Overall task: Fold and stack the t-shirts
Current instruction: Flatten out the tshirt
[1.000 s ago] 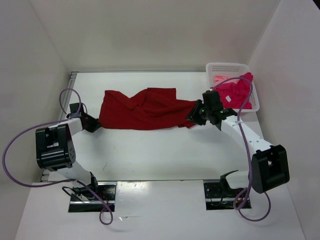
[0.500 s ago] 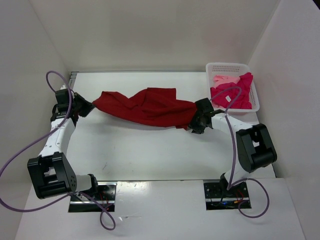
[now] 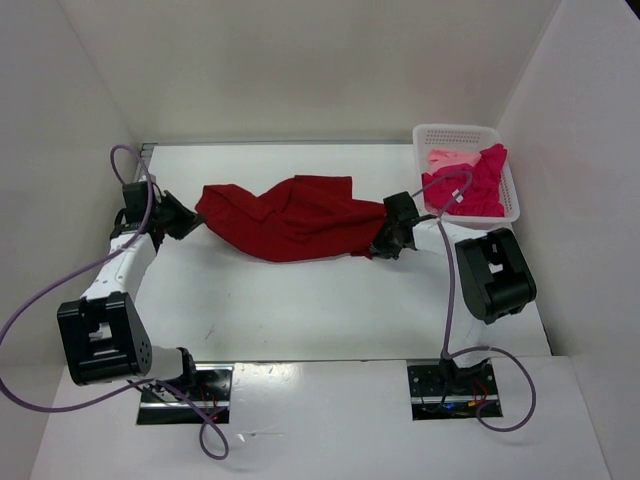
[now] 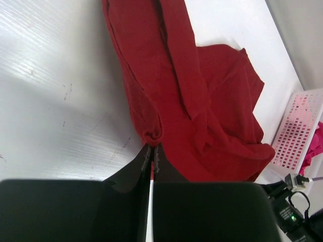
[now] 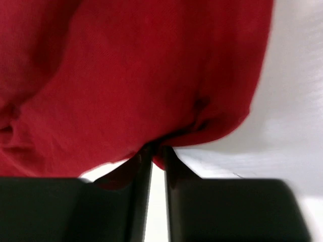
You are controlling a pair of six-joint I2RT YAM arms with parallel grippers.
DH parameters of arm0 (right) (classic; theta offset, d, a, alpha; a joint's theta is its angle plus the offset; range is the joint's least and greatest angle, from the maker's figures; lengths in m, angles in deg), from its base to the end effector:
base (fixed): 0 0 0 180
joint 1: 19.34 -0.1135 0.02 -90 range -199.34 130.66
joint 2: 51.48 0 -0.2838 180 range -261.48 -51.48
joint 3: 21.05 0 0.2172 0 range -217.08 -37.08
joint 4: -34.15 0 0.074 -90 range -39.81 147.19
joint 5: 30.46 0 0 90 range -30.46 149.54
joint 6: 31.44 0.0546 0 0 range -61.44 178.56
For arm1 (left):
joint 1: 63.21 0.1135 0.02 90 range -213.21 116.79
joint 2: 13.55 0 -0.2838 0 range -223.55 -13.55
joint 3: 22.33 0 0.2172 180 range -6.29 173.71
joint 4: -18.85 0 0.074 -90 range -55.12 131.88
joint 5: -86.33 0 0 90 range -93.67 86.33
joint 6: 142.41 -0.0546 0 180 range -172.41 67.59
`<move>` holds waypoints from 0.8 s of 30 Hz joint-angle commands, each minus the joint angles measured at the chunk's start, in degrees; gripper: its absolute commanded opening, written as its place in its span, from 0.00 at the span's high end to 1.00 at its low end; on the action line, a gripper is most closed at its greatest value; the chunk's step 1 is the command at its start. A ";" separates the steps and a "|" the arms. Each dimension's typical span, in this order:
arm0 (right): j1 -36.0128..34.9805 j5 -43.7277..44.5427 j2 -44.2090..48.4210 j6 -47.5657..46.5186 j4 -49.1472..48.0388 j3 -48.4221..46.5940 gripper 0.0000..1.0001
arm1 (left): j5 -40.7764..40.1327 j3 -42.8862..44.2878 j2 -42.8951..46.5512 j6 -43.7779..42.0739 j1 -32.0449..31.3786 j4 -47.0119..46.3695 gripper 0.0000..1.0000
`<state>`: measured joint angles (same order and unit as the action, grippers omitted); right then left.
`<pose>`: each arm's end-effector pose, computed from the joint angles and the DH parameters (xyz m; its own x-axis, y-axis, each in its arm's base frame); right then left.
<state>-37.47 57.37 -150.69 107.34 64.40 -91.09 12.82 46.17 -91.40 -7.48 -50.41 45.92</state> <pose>0.3039 0.1017 0.1771 -0.7868 0.5333 -0.3107 0.3985 0.8233 0.4041 0.2728 0.0461 0.2806 -0.4171 -0.7892 -0.4507 -0.4016 0.6049 -0.6876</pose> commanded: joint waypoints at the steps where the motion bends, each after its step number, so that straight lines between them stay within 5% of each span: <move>1: -0.06 0.89 0.29 -1.33 3.08 -5.97 0.99 | 1.36 0.75 -0.46 -1.07 -0.85 -1.86 1.00; 7: -0.06 -0.07 20.98 -5.08 17.21 -7.09 1.00 | -1.63 6.78 -1.38 -2.22 -0.49 1.09 1.00; 11: 4.15 -3.31 29.93 -6.83 22.52 0.13 1.00 | -2.16 8.79 -3.01 -2.22 1.17 1.09 1.00; 17: 11.21 -3.95 31.35 -10.15 21.77 1.27 1.00 | -2.16 12.15 -4.16 -2.22 1.70 2.21 1.00; 21: 11.27 -5.40 23.29 -12.83 21.64 -1.27 1.00 | -2.16 12.74 -5.29 -2.22 1.70 1.71 0.98; 24: 8.32 -8.14 25.73 -12.22 22.29 0.23 1.00 | -2.61 10.57 -4.85 -2.22 1.70 1.71 0.98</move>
<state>-26.43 52.79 -126.98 97.00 84.56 -90.16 10.99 56.55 -96.31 -8.75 -48.97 48.64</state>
